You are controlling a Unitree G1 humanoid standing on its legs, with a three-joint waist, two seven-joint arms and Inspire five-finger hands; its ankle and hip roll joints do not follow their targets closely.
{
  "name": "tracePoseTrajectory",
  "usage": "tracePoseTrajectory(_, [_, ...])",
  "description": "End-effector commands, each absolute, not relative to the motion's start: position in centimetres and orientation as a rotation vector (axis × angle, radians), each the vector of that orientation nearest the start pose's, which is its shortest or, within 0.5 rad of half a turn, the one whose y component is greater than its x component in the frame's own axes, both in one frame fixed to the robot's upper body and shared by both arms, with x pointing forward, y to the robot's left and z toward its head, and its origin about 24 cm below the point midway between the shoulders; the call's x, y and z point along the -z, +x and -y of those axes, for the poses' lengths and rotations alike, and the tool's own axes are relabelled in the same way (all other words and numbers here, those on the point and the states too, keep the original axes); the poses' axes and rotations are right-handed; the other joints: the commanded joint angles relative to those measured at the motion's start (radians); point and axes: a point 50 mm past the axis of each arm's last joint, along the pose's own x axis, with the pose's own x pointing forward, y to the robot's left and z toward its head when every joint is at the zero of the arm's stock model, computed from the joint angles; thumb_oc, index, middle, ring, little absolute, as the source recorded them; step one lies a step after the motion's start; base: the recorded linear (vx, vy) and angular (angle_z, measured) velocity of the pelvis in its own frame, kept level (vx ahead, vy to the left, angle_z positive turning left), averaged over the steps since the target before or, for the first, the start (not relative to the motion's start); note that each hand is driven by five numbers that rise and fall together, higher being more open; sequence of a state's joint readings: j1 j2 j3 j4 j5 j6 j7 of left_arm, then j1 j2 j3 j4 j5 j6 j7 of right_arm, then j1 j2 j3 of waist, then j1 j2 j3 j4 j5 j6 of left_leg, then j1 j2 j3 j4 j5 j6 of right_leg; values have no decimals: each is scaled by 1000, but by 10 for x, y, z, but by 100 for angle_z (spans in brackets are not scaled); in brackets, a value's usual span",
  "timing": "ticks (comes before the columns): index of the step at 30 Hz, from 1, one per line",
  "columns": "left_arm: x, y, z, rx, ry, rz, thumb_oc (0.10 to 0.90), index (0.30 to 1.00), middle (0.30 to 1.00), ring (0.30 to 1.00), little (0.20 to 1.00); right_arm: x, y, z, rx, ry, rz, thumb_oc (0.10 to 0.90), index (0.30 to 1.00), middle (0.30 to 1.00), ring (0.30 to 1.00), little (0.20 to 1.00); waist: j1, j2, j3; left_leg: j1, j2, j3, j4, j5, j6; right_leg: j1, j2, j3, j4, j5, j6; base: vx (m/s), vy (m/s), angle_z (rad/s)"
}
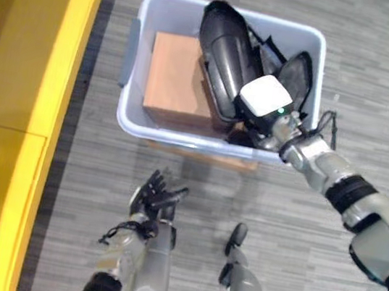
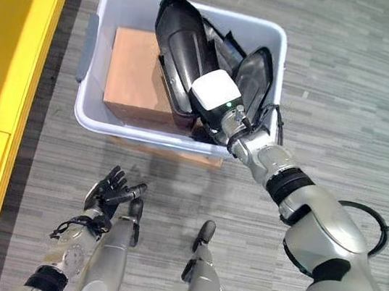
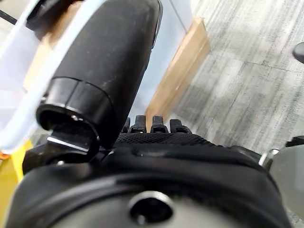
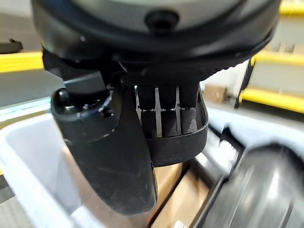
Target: Move parts from the plastic box to the shelf.
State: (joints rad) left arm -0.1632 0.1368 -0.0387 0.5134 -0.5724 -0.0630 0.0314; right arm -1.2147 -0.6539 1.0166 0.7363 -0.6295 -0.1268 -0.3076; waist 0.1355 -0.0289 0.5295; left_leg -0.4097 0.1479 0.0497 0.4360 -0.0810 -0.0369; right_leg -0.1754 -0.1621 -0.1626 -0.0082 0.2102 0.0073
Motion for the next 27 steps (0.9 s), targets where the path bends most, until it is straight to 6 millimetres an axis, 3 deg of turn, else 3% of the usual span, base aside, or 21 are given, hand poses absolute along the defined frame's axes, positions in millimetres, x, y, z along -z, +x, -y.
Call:
tracePoseTrajectory(1, [10, 278, -155, 7, -372, -209, 900, 1000, 1000, 1000, 1000, -309, 377, 112, 107, -1726, 1077, 400, 300, 300, 300, 300, 19, 41, -10, 214, 15, -16, -257, 165, -70, 133, -35, 3, 48, -113, -4, -39, -14, 0])
tracePoseTrajectory(6, [11, 278, -155, 18, -360, -221, 900, 1000, 1000, 1000, 1000, -312, 368, 107, 93, -1743, 1144, 400, 300, 300, 300, 300, 12, 53, -10, 309, 9, -6, -292, 172, -60, 211, -33, 7, 37, -119, -1, -7, -25, 0])
tracePoseTrajectory(10, [20, 272, -158, 18, -343, -264, 900, 1000, 1000, 1000, 1000, -295, 363, 103, 32, -1740, 1139, 400, 300, 300, 300, 300, 3, 65, -42, 393, 9, 0, -327, 184, -51, 279, -24, 15, 26, -119, 4, 15, -77, -2])
tracePoseTrajectory(16, [35, 259, -155, 17, -371, -325, 900, 1000, 1000, 1000, 1000, -268, 362, 95, -88, -1752, 1097, 400, 300, 300, 300, 300, -9, 80, -142, 429, 21, 1, -345, 194, -39, 304, -5, 24, 34, -121, 13, 34, -96, -2])
tracePoseTrajectory(21, [41, 251, -153, 12, -394, -350, 900, 1000, 1000, 1000, 1000, -249, 362, 82, -207, -1758, 1063, 400, 300, 300, 300, 300, -17, 86, -191, 448, 45, 6, -336, 195, -24, 326, 22, 30, 63, -122, 25, 1, -161, -6])
tracePoseTrajectory(27, [45, 242, -157, -35, -451, -356, 900, 1000, 1000, 1000, 1000, -242, 360, 56, -313, -1751, 1087, 400, 300, 300, 300, 300, 3, 80, -183, 434, 87, 3, -292, 192, 0, 342, 68, 24, 85, -113, 40, -53, -243, -6])
